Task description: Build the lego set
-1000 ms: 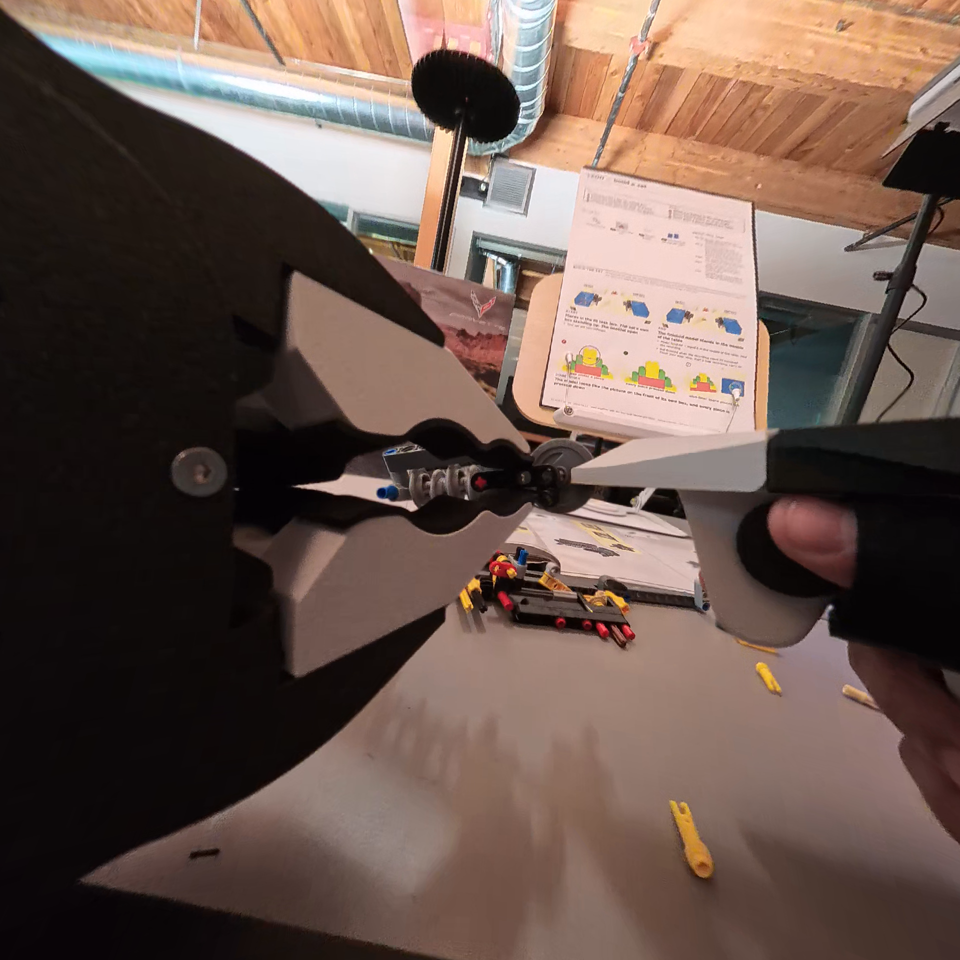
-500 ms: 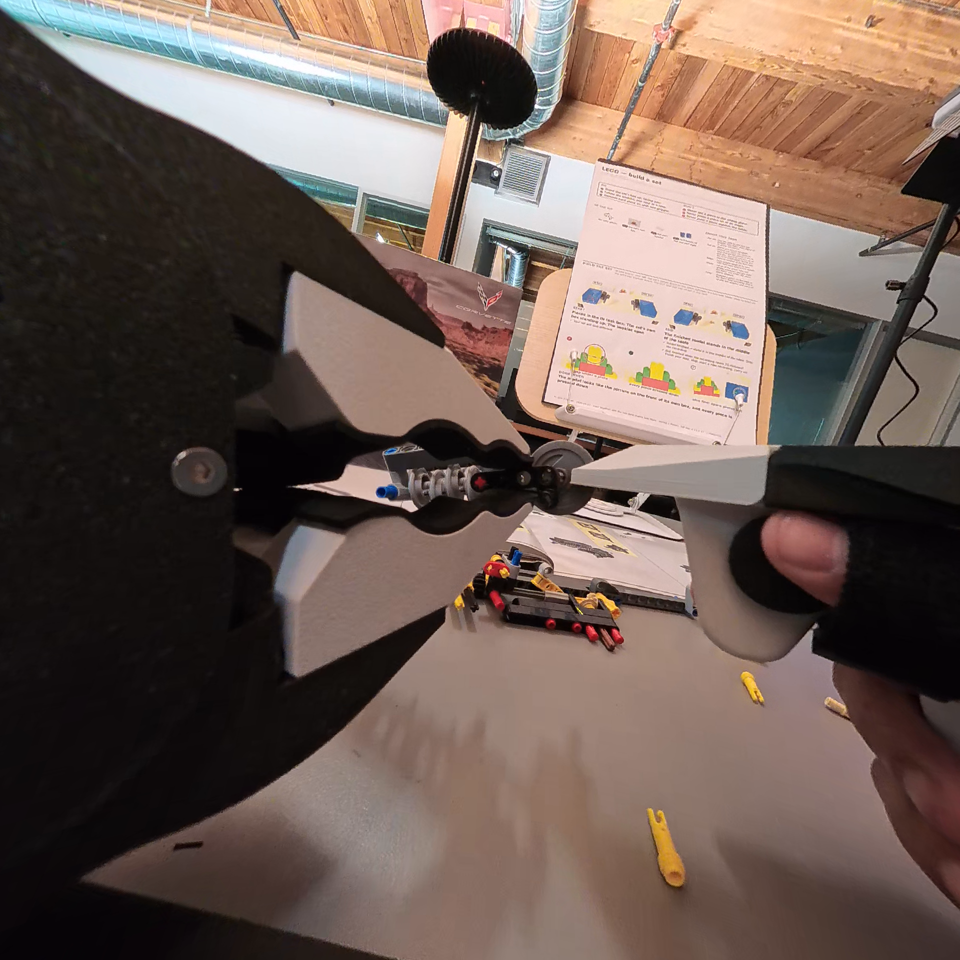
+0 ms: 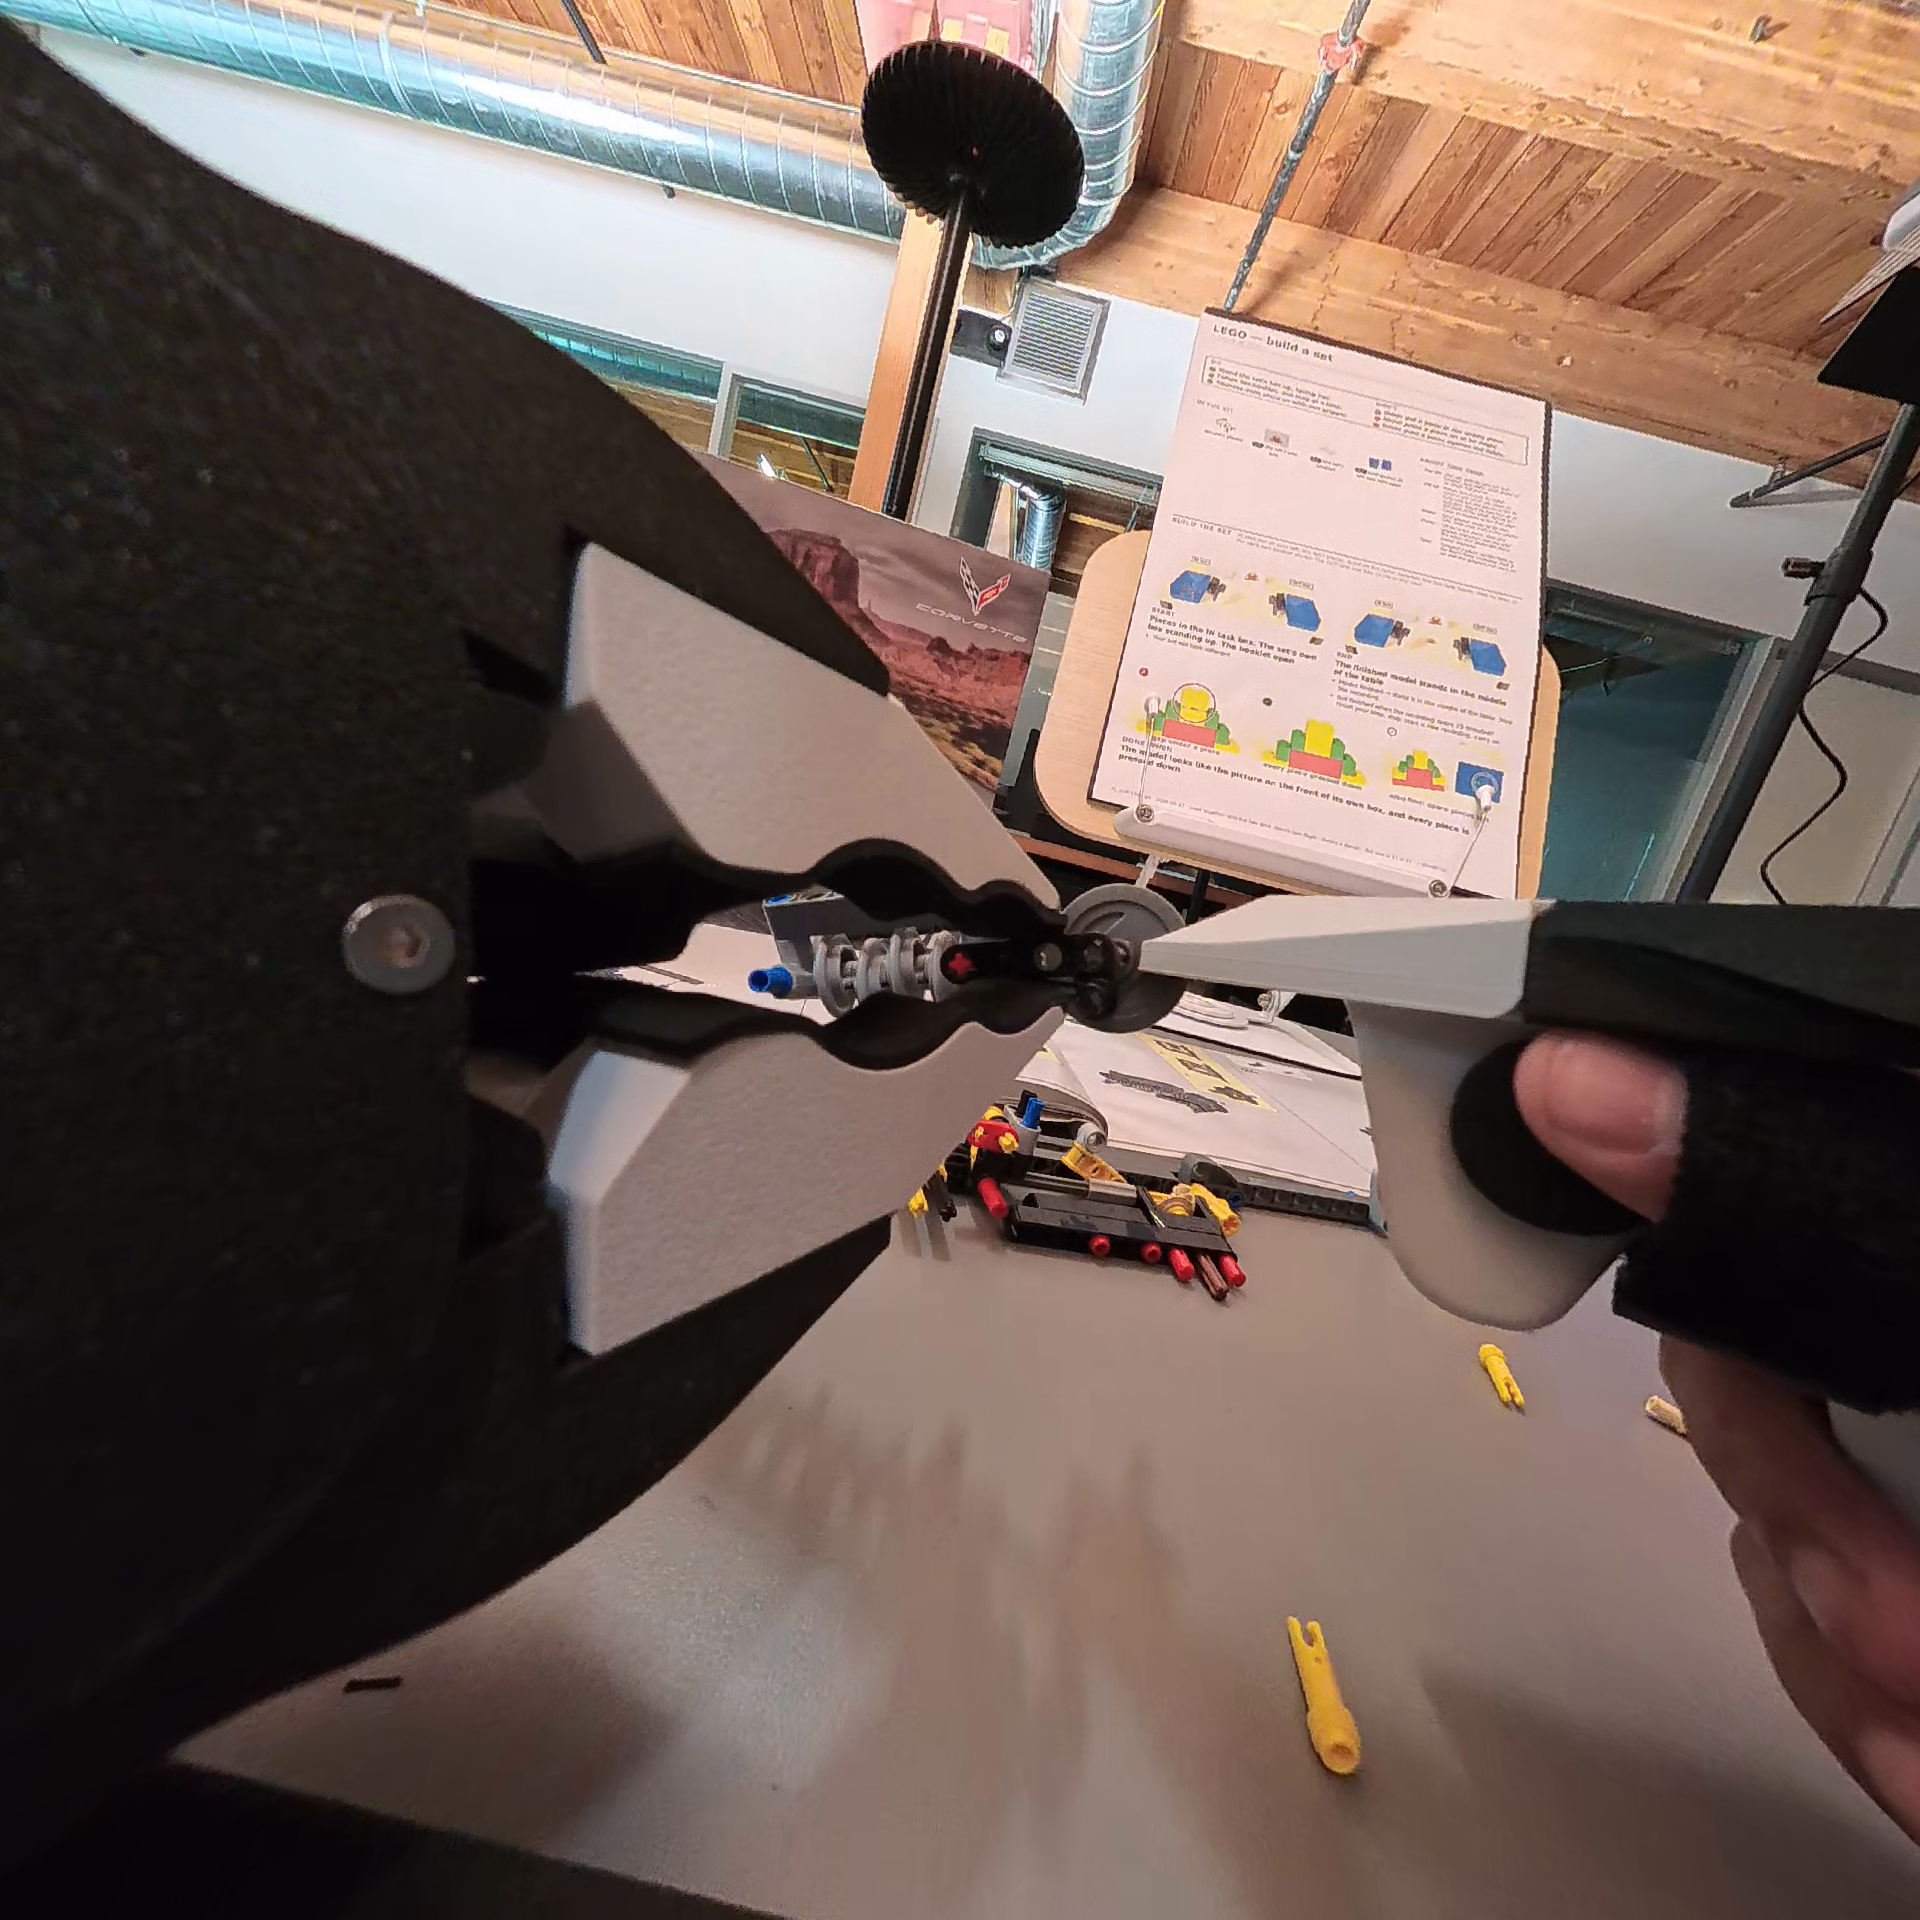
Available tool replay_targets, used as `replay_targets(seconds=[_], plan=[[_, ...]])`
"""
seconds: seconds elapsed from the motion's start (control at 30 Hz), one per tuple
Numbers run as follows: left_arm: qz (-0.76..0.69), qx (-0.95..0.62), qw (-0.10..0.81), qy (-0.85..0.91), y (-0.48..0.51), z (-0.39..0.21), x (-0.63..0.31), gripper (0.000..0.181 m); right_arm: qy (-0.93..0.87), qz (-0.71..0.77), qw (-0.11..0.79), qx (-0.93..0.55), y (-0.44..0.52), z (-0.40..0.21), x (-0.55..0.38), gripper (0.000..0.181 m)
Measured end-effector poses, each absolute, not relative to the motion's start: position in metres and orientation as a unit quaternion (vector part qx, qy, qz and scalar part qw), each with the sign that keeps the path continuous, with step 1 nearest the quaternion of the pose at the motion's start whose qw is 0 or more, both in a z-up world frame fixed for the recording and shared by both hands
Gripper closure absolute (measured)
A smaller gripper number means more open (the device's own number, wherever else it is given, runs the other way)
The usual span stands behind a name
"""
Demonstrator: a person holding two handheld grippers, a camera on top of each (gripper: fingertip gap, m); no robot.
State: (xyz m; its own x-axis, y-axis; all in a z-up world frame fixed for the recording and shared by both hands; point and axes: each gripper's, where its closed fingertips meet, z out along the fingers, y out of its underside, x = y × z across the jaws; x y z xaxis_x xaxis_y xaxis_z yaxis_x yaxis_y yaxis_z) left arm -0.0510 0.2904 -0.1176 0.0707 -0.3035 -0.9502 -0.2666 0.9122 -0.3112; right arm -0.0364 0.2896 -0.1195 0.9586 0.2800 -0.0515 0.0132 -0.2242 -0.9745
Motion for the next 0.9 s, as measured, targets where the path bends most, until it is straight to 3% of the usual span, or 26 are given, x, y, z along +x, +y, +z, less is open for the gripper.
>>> replay_targets(seconds=[0.53,0.9], plan=[[-0.014,-0.205,0.711,0.673,0.291,-0.121,-0.047,0.175,-0.123,0.085,0.638,-0.755,0.289,-0.113,-0.037,0.179],[0.039,-0.169,0.698,0.695,0.290,-0.134,-0.046,0.176,-0.130,0.040,0.592,-0.794,0.291,-0.130,-0.033,0.179]])
